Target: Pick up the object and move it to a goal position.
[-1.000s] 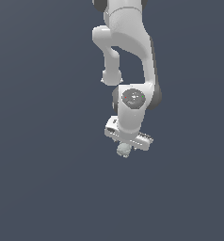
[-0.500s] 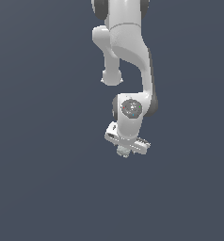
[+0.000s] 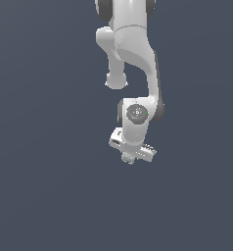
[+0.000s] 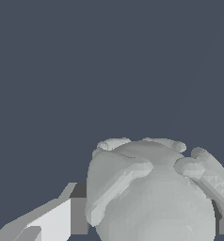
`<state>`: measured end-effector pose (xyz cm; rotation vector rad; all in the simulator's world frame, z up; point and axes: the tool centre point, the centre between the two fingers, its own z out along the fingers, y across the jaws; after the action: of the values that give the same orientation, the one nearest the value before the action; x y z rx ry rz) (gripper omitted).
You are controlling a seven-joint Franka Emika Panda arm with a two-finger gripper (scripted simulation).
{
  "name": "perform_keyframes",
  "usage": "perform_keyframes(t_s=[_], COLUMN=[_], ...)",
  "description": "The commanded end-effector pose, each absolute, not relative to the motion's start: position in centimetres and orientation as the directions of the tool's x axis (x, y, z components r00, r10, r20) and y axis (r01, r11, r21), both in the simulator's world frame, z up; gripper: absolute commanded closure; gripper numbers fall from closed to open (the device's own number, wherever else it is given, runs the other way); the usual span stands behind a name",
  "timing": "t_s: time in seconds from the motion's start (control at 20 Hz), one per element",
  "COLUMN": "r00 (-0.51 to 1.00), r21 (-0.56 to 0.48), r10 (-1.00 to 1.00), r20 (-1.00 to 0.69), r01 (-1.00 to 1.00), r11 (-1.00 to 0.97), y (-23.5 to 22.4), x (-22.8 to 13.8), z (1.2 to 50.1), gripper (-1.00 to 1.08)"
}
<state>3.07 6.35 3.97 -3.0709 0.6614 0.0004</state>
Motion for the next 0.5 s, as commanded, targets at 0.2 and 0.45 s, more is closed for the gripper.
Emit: perform_keyframes(t_s=[0.2,0.45], r00=[0.911,0.911], r21=[0.000,0.000], r10=[-0.412,-0.412], r20=[0.000,0.000], r01=[-0.412,-0.412], r11=[-0.911,-0.911], y=[6.3,5.9], x=[3.1,2.7], z=[4.1,5.0], gripper=[1.08,1.08])
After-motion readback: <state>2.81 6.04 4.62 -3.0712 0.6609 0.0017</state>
